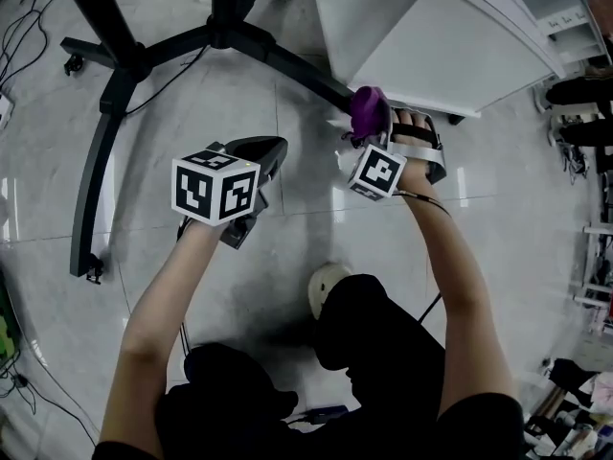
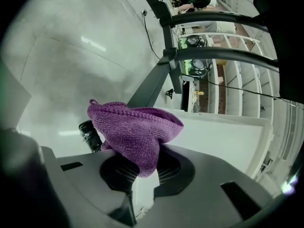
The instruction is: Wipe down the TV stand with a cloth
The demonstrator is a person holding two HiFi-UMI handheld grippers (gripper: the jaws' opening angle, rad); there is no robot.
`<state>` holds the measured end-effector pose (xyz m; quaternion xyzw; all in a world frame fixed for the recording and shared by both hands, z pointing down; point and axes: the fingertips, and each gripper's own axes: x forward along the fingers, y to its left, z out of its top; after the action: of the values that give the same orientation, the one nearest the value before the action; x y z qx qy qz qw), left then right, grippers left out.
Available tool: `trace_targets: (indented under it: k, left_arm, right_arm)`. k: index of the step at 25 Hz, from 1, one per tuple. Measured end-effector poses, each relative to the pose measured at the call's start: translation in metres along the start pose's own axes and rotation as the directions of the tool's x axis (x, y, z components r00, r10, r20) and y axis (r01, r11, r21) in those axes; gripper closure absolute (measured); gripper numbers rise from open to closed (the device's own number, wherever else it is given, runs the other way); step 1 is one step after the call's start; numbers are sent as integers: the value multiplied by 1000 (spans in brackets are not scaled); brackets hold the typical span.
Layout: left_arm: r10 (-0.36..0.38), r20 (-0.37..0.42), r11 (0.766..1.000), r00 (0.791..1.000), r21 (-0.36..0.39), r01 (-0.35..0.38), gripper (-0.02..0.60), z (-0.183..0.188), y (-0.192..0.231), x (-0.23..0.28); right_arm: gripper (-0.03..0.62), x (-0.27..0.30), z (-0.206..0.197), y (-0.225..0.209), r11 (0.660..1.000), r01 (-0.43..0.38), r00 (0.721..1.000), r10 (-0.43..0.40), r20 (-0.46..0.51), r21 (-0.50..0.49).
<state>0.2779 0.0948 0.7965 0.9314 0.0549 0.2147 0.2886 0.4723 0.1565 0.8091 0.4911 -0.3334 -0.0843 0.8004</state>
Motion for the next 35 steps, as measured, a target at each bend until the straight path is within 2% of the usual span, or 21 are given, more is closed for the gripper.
trace_targets:
  k: [10, 14, 17, 21, 24, 27, 30, 32, 35]
  left_arm:
    - [-47, -18, 999, 999, 10, 47, 575, -4, -14, 12]
    - [-48, -24, 999, 999, 22, 48, 575, 0, -13, -7]
    - [-25, 5, 998, 1000, 52, 25, 575, 16, -12, -29]
    - [10, 45, 997, 999, 72, -13, 575, 36, -14, -59]
    - [28, 76, 996, 997, 84, -34, 575, 53, -18, -79]
    - [52, 91, 993, 994, 102, -61, 575, 66, -20, -100]
    - [79, 100, 989, 992, 117, -91, 575, 85, -37, -130]
    - [115, 85, 986, 990, 112, -124, 575, 121, -64, -165]
    - [193, 22, 975, 981, 108, -194, 575, 200, -123, -220]
  right_arm:
    - [523, -12, -60, 28, 997, -73, 995, 72, -72, -13]
    - [522, -22, -69, 27, 986, -131, 990, 136, -43, 108]
    - [522, -39, -56, 1, 957, -162, 987, 155, 48, 242]
    - [522, -64, -11, -43, 855, -236, 965, 152, 212, 463]
    - [522, -82, 32, -74, 783, -309, 929, 127, 347, 540]
    - [522, -105, 71, -95, 721, -410, 868, 119, 483, 559]
    - [522, -135, 84, -118, 628, -518, 811, 145, 567, 581]
    - [522, -173, 81, -157, 542, -606, 755, 160, 636, 583]
    - [522, -246, 54, -244, 393, -732, 653, 175, 736, 556]
